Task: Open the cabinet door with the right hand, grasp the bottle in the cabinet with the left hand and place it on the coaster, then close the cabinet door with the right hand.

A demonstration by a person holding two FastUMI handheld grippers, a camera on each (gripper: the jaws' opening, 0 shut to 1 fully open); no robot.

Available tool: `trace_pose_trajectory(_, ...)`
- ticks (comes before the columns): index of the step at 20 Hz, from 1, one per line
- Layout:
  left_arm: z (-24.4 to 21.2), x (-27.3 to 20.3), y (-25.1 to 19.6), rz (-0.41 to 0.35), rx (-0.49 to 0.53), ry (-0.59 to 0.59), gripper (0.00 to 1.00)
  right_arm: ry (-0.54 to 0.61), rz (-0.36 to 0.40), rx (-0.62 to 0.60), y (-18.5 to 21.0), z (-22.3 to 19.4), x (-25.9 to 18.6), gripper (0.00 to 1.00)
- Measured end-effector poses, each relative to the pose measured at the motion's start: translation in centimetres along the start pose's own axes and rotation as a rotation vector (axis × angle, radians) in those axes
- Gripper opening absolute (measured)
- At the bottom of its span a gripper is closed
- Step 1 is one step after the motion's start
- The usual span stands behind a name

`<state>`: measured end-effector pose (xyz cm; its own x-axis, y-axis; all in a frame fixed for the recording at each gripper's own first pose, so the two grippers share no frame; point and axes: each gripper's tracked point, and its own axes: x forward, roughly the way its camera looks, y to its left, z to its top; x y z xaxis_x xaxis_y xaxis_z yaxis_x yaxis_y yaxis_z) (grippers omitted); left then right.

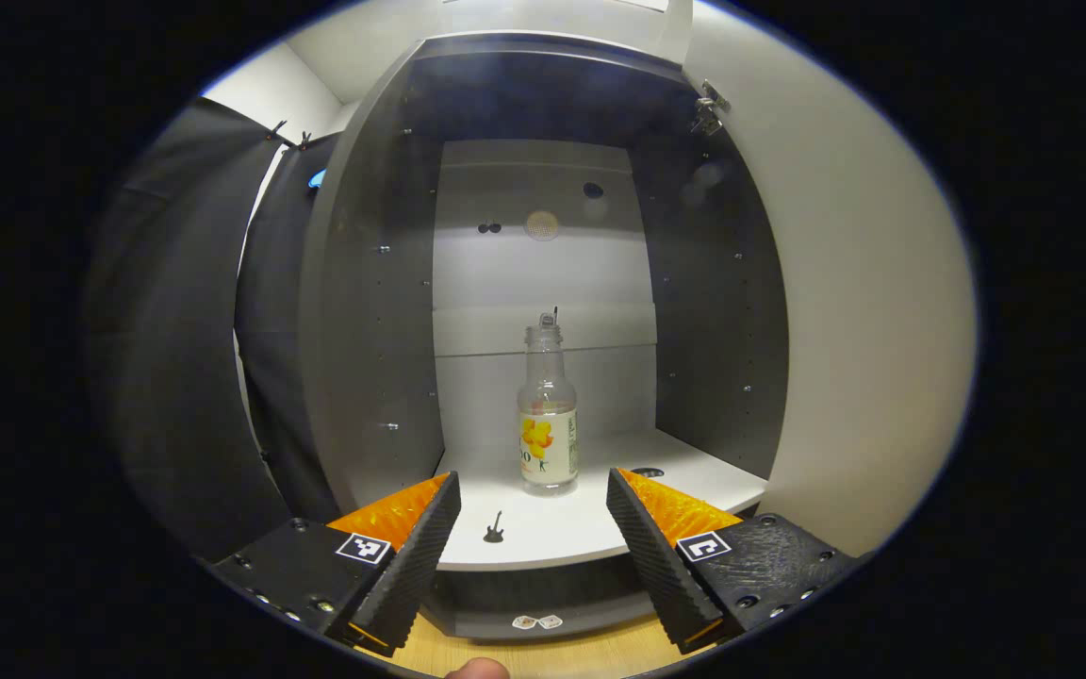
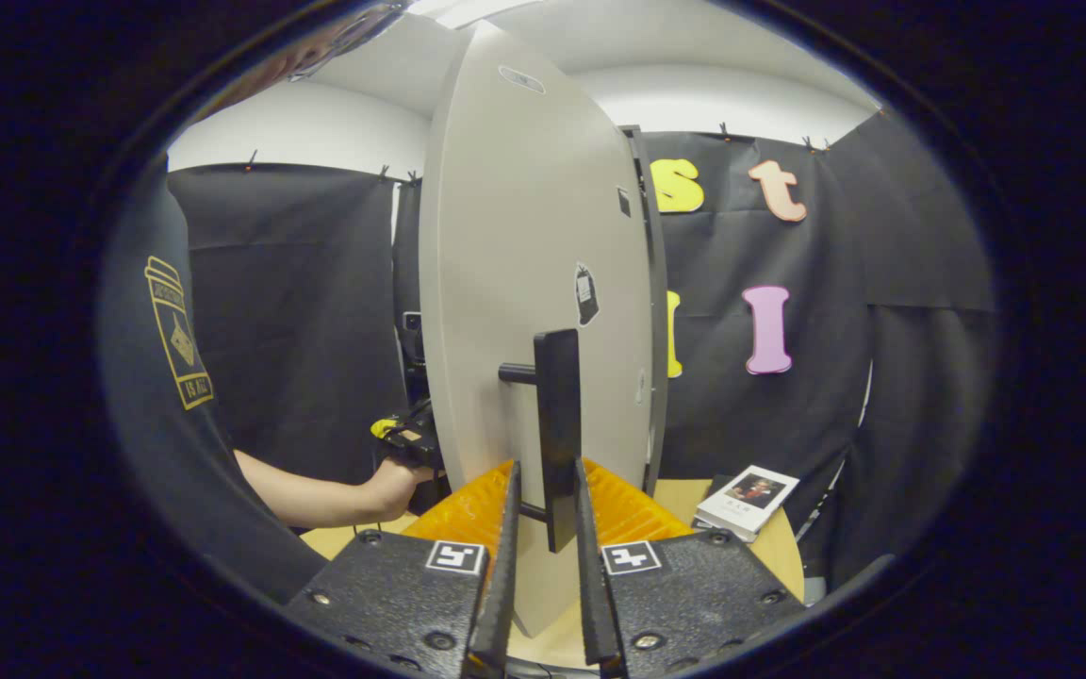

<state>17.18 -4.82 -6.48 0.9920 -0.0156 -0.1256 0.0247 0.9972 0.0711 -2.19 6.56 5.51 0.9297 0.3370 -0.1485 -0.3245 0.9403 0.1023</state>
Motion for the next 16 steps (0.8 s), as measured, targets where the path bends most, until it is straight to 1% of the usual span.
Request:
trace_pose_trajectory(1, 0.1, 1.0, -0.1, 0.006, -0.001, -0.002, 0.94, 0.005, -0.035, -0.006, -0.8, 0.2, -1.1, 0.39)
trace_pose_trajectory(2, 0.3, 2.0, 0.0, 0.010, -0.001, -0.005, 0.94, 0.009, -0.068, -0.015, -1.5, 0.2, -1.6, 0.39)
trace_pose_trajectory(3, 0.6, 2.9, 0.0, 0.016, 0.007, -0.015, 0.94, 0.008, -0.090, -0.012, -1.9, 0.3, -2.3, 0.32)
trace_pose_trajectory(4, 0.9, 4.0, -0.1, 0.023, 0.016, -0.020, 0.94, 0.004, -0.114, -0.004, -2.2, 0.6, -2.9, 0.39)
trace_pose_trajectory(7, 1.7, 6.8, -0.3, 0.041, 0.007, -0.034, 0.94, -0.011, -0.227, -0.004, -4.4, 0.9, -5.0, 0.41)
trace_pose_trajectory(8, 2.0, 7.6, -0.2, 0.054, 0.004, -0.037, 0.94, -0.022, -0.257, 0.002, -4.8, 1.2, -5.6, 0.50)
trace_pose_trajectory(9, 2.1, 8.4, -0.4, 0.051, 0.003, -0.036, 0.94, -0.035, -0.287, 0.011, -5.5, 1.5, -6.0, 0.54)
trace_pose_trajectory(11, 1.9, 10.0, -0.6, 0.055, 0.011, -0.026, 0.95, -0.061, -0.398, 0.016, -7.9, 1.3, -7.0, 0.56)
trace_pose_trajectory(12, 1.7, 10.9, -0.5, 0.066, 0.016, -0.020, 0.94, -0.070, -0.452, 0.020, -9.4, 1.4, -7.4, 0.69)
trace_pose_trajectory(13, 1.6, 11.6, -0.2, 0.080, 0.018, -0.017, 0.95, -0.078, -0.496, 0.035, -10.5, 1.4, -8.0, 0.75)
trace_pose_trajectory(14, 1.5, 12.3, -0.2, 0.085, 0.017, -0.018, 0.95, -0.096, -0.507, 0.055, -11.0, 1.7, -8.3, 0.82)
trace_pose_trajectory(15, 1.2, 13.1, -0.2, 0.081, 0.016, -0.012, 0.94, -0.117, -0.501, 0.074, -10.8, 1.9, -7.9, 0.84)
trace_pose_trajectory(16, 0.8, 13.9, -0.2, 0.084, 0.018, -0.005, 0.95, -0.136, -0.490, 0.088, -10.5, 2.2, -7.7, 0.89)
